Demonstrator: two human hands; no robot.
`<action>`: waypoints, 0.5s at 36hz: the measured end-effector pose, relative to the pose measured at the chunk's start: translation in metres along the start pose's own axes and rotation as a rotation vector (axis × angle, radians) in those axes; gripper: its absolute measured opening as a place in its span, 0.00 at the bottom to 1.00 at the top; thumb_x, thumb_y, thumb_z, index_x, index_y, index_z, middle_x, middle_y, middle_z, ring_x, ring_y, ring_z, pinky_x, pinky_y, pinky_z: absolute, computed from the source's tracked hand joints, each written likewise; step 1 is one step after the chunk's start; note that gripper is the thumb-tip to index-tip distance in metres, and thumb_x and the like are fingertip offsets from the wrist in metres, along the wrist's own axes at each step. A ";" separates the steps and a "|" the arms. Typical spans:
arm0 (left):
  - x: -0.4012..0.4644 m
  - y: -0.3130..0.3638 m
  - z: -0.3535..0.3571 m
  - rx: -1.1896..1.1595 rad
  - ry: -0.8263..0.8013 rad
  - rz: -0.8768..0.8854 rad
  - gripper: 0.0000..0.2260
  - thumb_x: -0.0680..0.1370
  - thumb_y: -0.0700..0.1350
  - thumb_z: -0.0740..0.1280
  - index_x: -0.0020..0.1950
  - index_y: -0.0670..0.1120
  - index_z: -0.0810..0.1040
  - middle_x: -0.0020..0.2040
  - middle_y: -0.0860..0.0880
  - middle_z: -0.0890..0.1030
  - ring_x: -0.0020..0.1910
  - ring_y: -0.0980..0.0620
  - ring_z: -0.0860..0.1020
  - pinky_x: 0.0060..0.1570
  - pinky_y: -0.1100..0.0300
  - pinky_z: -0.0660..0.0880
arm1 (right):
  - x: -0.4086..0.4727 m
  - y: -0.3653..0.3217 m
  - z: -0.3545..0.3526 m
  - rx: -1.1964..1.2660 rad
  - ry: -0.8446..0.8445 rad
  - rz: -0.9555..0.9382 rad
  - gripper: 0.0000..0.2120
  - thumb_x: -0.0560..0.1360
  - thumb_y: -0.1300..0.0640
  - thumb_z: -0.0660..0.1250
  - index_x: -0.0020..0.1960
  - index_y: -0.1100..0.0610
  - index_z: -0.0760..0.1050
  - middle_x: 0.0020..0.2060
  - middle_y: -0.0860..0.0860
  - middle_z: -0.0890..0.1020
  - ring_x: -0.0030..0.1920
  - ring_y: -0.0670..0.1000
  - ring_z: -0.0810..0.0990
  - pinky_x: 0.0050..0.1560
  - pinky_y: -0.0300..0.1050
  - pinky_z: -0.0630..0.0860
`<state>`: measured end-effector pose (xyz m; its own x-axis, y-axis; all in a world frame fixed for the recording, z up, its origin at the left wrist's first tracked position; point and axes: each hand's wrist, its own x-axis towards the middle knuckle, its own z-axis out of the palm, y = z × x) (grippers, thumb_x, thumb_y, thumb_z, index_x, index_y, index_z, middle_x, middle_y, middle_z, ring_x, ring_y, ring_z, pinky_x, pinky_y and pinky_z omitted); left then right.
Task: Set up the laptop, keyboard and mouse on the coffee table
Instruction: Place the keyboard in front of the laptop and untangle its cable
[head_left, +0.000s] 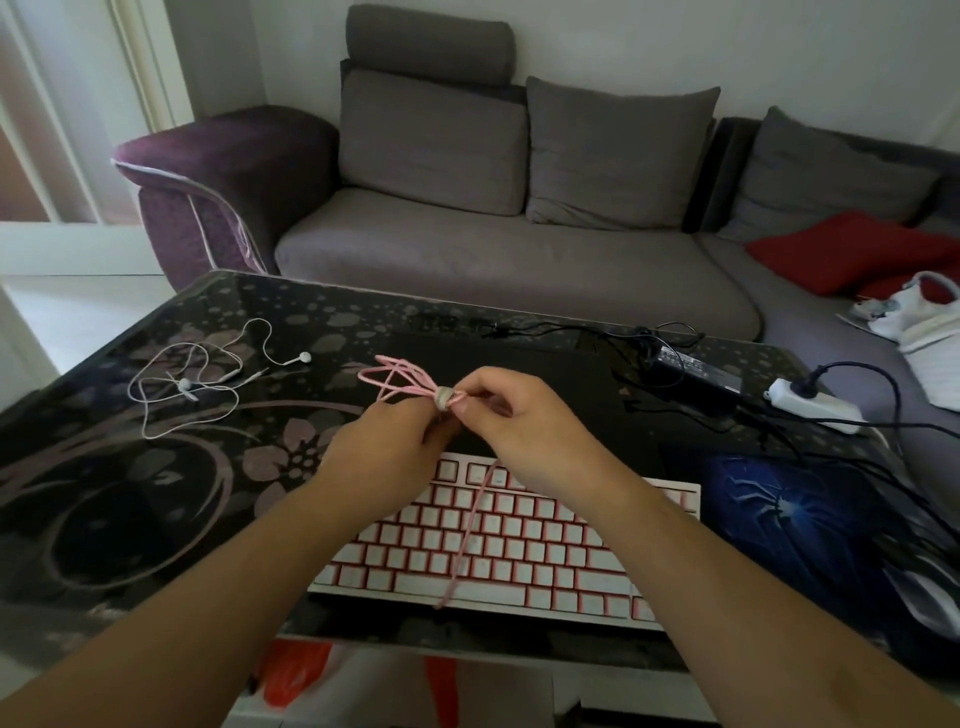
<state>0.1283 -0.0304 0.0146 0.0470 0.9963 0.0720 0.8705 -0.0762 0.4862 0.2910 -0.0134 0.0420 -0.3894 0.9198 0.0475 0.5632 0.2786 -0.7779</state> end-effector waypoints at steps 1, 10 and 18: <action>0.000 0.000 0.001 0.003 0.027 -0.019 0.08 0.86 0.53 0.60 0.56 0.57 0.78 0.46 0.56 0.80 0.44 0.56 0.79 0.52 0.50 0.81 | -0.001 0.002 -0.004 -0.044 -0.018 0.012 0.15 0.82 0.47 0.69 0.68 0.41 0.77 0.63 0.39 0.79 0.63 0.39 0.78 0.65 0.46 0.77; 0.006 0.002 0.002 -0.008 -0.032 -0.189 0.11 0.86 0.49 0.60 0.64 0.52 0.80 0.57 0.54 0.83 0.57 0.54 0.80 0.63 0.50 0.78 | -0.055 0.025 -0.022 -0.844 -0.403 0.183 0.76 0.60 0.30 0.81 0.83 0.47 0.27 0.84 0.51 0.49 0.83 0.56 0.51 0.83 0.56 0.48; 0.005 -0.006 -0.001 -0.068 -0.017 -0.192 0.10 0.86 0.46 0.61 0.60 0.51 0.82 0.50 0.56 0.81 0.52 0.57 0.78 0.62 0.54 0.77 | -0.084 0.036 0.008 -1.031 -0.173 0.012 0.75 0.64 0.34 0.80 0.80 0.50 0.21 0.82 0.54 0.51 0.83 0.58 0.51 0.83 0.62 0.41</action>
<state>0.1230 -0.0249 0.0124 -0.1074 0.9933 -0.0421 0.8292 0.1129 0.5475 0.3378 -0.0827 0.0054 -0.4325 0.8949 -0.1103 0.8851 0.4447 0.1374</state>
